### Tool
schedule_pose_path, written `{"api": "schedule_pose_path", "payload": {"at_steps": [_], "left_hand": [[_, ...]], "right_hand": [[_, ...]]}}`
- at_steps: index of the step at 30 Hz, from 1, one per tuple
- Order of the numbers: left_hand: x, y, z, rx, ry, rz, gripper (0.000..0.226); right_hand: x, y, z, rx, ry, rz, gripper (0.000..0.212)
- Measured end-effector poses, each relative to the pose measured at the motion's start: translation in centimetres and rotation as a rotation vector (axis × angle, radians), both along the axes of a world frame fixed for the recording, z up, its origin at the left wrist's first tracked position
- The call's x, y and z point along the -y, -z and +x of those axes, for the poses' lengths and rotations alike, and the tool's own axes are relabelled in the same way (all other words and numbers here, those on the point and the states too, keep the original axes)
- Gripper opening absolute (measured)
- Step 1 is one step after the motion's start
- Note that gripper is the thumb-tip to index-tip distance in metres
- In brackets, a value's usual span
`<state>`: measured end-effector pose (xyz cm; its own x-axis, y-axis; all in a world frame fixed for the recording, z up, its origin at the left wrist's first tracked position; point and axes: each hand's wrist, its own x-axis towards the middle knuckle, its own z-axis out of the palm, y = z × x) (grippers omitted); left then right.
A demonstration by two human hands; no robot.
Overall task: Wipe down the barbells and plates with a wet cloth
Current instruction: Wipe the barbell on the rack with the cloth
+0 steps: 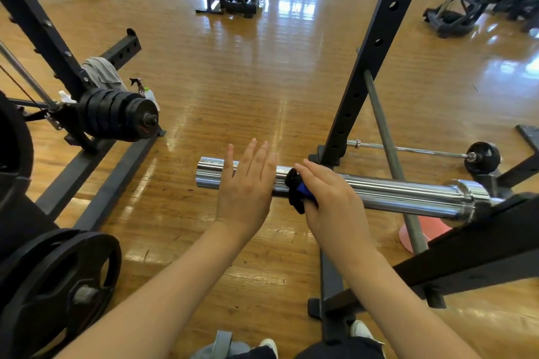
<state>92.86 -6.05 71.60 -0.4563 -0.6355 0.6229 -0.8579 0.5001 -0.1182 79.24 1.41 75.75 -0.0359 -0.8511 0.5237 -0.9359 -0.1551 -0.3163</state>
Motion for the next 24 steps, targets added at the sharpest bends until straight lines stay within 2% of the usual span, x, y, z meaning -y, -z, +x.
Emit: {"api": "schedule_pose_path", "payload": {"at_steps": [6, 12, 16, 21, 24], "left_hand": [[-0.1, -0.1, -0.2, -0.024, -0.007, 0.02, 0.063], [-0.4, -0.6, -0.2, -0.017, -0.005, 0.058, 0.065], [-0.4, -0.8, -0.2, -0.009, -0.011, 0.082, 0.061], [-0.7, -1.5, -0.2, 0.025, -0.013, 0.169, 0.057], [-0.8, -2.1, 0.0, 0.097, -0.02, 0.232, 0.062]], "right_hand": [[0.0, 1.1, 0.1, -0.033, -0.032, 0.014, 0.059], [-0.3, 0.8, 0.4, -0.093, -0.029, 0.141, 0.071], [0.0, 1.1, 0.5, -0.053, -0.006, -0.002, 0.046], [0.0, 1.4, 0.1, -0.066, -0.05, -0.056, 0.05], [-0.5, 2.0, -0.9, -0.09, -0.086, -0.084, 0.047]]}}
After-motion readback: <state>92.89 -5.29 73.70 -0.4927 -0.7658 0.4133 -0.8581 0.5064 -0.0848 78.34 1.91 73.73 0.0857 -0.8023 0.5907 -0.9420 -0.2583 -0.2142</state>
